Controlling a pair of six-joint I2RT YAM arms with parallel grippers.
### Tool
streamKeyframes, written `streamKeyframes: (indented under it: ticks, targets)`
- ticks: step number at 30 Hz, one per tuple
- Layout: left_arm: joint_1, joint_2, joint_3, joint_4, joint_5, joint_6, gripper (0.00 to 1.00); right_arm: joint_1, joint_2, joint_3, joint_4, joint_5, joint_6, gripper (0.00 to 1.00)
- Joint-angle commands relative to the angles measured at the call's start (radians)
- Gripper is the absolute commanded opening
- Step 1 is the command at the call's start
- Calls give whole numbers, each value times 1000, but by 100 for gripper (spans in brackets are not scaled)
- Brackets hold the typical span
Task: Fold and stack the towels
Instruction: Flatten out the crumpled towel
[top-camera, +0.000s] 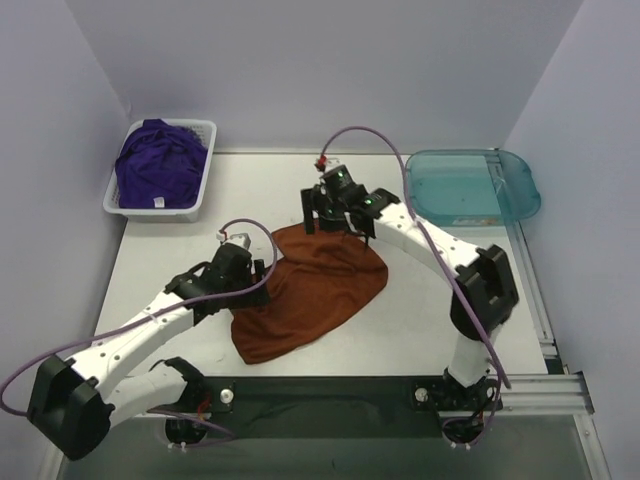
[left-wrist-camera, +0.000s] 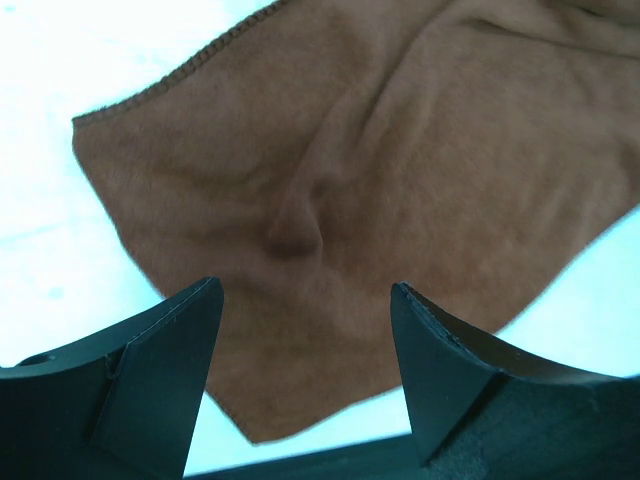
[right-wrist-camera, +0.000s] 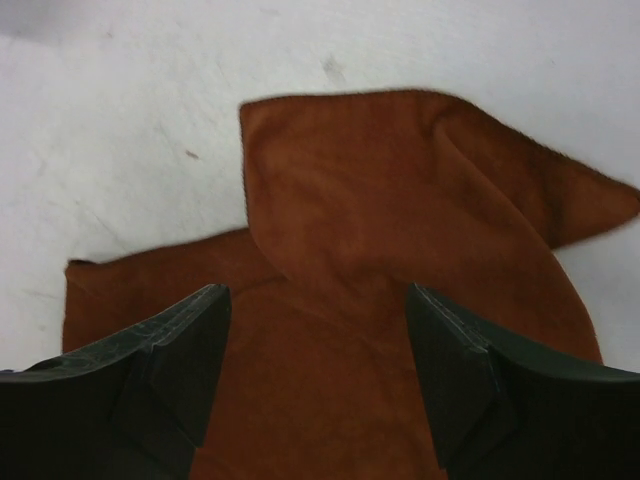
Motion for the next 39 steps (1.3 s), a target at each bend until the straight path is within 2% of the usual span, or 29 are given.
streamKeyframes:
  ticks: [1, 2, 5, 8, 11, 15, 20, 24, 25, 27, 28, 30, 34, 37, 39]
  targets:
    - [29, 119, 45, 159, 12, 25, 79, -17, -186, -196, -36, 33, -17, 70]
    - [39, 195, 83, 189, 17, 29, 79, -15, -212, -304, -34, 33, -6, 67]
    - [70, 352, 161, 231, 63, 42, 78, -18, -287, -479, -19, -7, 26, 63]
    - [101, 487, 209, 248, 101, 42, 73, -20, -321, -577, -7, -37, 52, 57]
    - [113, 564, 244, 242, 139, 37, 70, -21, -338, -666, 3, -67, 60, 53]
    - [112, 579, 192, 245, 198, 2, 65, -40, -326, -730, 3, -120, 57, 50]
    - [104, 499, 1, 240, 357, -61, 63, -171, -332, -822, 0, -199, 82, 45]
    - [17, 316, -151, 246, 460, -165, 61, -300, -402, -882, -13, -229, 74, 45]
    - [-40, 279, -177, 245, 480, -220, 61, -320, -418, -890, -16, -234, 71, 45]
    - [-103, 170, -220, 242, 466, -273, 61, -371, -459, -901, -31, -235, 54, 45]
    - [-146, 141, -227, 237, 460, -312, 61, -376, -474, -897, -39, -222, 45, 45]
    - [-163, 80, -217, 213, 455, -320, 62, -374, -522, -864, -62, -209, 23, 45]
    - [-160, 38, -100, 100, 361, -249, 70, -373, -564, -770, -59, -222, -42, 45]
    - [-116, 62, 2, 59, 227, -178, 74, -373, -527, -674, -30, -203, -75, 45]
    - [-4, 105, 36, 71, 181, -143, 75, -374, -458, -623, -7, -191, -95, 44]
